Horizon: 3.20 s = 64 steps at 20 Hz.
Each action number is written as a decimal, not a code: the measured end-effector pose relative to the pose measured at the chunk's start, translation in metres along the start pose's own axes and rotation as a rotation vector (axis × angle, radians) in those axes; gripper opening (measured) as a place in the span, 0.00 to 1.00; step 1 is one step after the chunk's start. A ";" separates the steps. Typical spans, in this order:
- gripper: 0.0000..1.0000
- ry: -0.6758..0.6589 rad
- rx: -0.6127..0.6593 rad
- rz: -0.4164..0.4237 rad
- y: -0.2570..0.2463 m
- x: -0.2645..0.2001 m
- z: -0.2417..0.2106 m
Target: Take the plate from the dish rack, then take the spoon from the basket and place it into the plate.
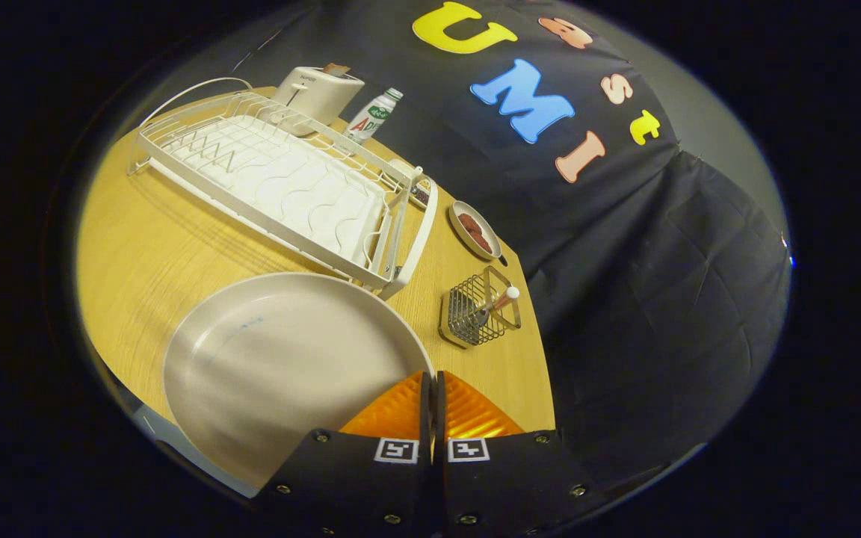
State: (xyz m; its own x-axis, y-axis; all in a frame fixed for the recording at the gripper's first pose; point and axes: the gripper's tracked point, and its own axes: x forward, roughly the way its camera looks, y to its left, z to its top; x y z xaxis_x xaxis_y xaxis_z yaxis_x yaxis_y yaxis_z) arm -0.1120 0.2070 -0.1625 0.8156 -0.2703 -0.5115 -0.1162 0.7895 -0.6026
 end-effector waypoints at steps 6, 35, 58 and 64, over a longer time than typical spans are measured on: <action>0.00 0.062 0.039 0.056 0.003 0.016 -0.016; 0.10 -0.017 0.144 0.027 -0.068 0.081 0.058; 0.28 -0.003 0.069 -0.073 -0.095 0.078 0.061; 0.28 -0.013 0.047 -0.039 -0.080 0.086 0.070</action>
State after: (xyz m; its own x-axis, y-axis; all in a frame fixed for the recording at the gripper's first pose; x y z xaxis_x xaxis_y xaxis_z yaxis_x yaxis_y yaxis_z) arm 0.0072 0.1593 -0.1151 0.8262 -0.2942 -0.4804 -0.0581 0.8037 -0.5922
